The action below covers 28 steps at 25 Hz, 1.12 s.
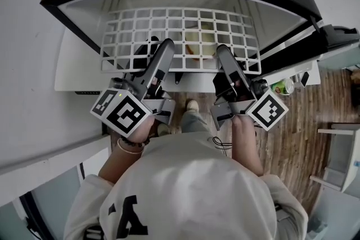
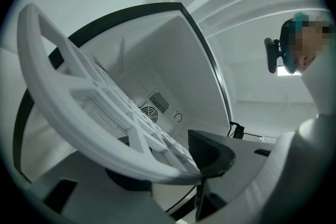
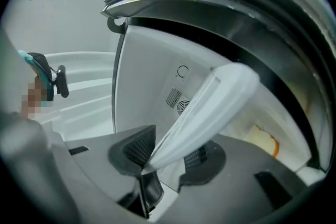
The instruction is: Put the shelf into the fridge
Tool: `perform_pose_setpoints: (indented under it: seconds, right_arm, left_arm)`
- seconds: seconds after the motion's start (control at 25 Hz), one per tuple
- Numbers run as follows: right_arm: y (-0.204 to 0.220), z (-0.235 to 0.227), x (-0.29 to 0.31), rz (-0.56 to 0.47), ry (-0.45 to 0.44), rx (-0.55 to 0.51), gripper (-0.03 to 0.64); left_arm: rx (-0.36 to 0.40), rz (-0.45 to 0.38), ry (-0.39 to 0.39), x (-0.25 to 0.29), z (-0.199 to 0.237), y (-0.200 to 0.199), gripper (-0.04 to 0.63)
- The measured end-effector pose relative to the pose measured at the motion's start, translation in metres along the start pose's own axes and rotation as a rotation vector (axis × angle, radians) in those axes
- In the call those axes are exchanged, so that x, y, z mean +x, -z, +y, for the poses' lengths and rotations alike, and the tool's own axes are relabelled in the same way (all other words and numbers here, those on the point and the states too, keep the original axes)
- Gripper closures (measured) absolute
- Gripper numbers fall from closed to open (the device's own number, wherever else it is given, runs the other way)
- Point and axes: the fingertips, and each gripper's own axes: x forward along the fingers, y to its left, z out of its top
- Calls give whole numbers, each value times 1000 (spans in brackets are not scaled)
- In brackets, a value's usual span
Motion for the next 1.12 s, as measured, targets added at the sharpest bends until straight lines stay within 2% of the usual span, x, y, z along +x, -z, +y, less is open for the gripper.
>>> perform_pose_setpoints:
  seconds: [1.12]
  right_arm:
    - [-9, -11, 16, -27, -6, 29, 462]
  left_arm:
    - [-7, 3, 2, 17, 10, -6, 385]
